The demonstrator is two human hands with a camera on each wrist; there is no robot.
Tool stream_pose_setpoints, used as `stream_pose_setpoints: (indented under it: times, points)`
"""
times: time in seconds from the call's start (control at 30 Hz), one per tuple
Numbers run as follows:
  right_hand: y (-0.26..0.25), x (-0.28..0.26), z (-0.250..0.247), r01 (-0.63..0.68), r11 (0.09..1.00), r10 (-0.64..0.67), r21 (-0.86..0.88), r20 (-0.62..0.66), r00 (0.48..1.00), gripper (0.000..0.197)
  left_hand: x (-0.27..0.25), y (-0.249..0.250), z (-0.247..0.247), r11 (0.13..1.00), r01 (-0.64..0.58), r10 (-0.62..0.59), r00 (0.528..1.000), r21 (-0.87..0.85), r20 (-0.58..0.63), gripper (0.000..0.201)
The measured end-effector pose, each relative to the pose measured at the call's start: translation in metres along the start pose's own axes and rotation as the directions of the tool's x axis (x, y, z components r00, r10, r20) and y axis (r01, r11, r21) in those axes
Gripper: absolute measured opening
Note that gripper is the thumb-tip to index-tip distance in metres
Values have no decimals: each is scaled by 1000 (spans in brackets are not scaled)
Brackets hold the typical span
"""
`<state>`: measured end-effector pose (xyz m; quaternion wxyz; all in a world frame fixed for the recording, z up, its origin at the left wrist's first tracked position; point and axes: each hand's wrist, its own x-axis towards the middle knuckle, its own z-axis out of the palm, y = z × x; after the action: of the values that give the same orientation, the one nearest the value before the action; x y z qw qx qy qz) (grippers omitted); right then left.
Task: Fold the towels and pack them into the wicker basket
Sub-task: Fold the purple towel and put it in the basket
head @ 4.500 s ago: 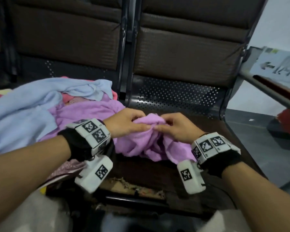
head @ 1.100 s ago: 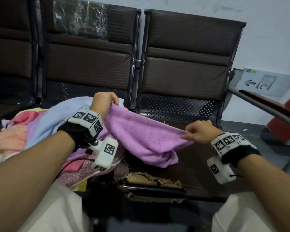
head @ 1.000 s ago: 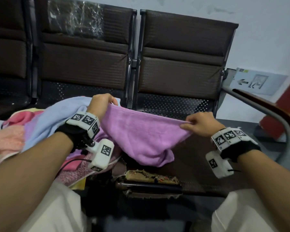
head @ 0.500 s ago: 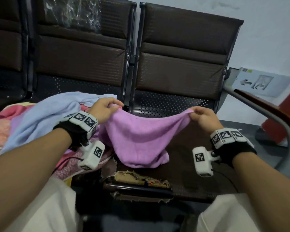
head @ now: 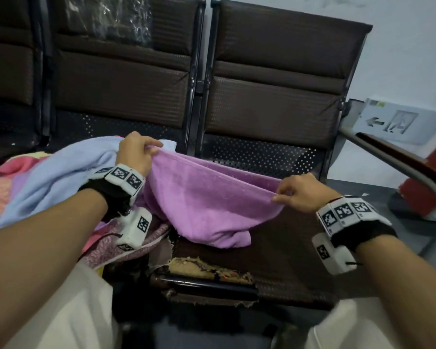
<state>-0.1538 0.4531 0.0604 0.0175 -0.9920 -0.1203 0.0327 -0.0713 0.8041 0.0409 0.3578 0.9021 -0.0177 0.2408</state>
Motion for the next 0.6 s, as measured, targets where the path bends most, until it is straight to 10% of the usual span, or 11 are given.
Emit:
stream_pose_setpoints:
  times: [0.2,0.37,0.6]
  points:
    - [-10,-5,4,-114,970,159,213,-205,966,48,-7,-2,2,983,-116,107,992,140,70,20]
    - [-21,-2,5,-263,963,267,53,-120,956,13,-11,-1,-2,954,-198,162,972,224,169,21]
    - [-26,4,-1,1,1000,4,10,-446,895,6,-10,-8,-9,970,-91,60,988,227,139,19]
